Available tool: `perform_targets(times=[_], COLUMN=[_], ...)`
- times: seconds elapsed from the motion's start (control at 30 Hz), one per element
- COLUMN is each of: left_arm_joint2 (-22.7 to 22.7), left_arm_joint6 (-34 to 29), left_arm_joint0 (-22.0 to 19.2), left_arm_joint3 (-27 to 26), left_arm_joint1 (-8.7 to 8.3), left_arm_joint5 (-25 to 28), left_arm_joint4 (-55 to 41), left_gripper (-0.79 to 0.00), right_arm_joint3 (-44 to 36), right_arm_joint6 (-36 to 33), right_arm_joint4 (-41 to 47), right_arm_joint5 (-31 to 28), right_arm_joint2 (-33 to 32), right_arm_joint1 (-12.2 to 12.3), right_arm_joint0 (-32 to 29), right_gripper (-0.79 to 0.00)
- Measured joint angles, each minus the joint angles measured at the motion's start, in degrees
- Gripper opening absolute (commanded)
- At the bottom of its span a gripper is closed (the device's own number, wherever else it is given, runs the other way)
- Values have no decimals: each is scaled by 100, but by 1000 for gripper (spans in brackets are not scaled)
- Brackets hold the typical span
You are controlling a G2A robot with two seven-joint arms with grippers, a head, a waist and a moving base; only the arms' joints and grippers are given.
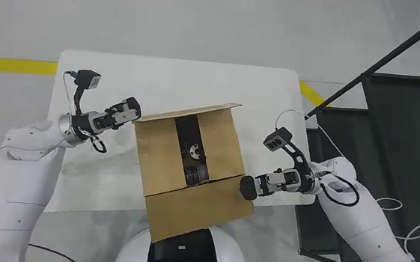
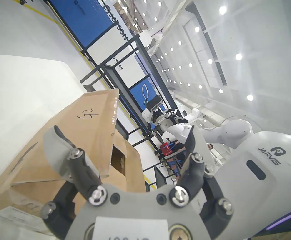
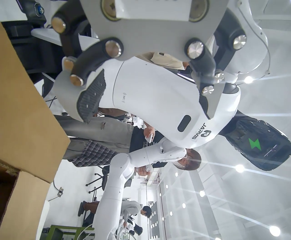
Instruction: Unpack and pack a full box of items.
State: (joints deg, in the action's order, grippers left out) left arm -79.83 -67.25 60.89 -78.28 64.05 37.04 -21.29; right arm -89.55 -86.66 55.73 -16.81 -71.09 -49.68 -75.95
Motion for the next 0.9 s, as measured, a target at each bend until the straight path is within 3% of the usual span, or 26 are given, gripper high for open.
perform_targets(times=[0.3, 0.6, 0.9], left_arm_joint2=[257, 814, 1050], left_arm_joint6=[-846, -758, -572], left_arm_joint0=[-12, -467, -645], left_arm_joint3=[-237, 550, 632], left_arm_joint1=[-161, -170, -178], left_arm_joint5=[-845, -758, -573], left_arm_joint4=[-104, 530, 640], left_gripper=[0, 0, 0], right_arm_joint3=[-90, -230, -379], right_arm_joint6=[79, 233, 621], right_arm_joint4=[199, 52, -702], right_arm_joint5=[-69, -42, 25], right_arm_joint2=[-1019, -1432, -1468], right_arm_joint1=[119, 134, 125], right_arm_joint0=[-520, -915, -985], right_gripper=[0, 0, 0])
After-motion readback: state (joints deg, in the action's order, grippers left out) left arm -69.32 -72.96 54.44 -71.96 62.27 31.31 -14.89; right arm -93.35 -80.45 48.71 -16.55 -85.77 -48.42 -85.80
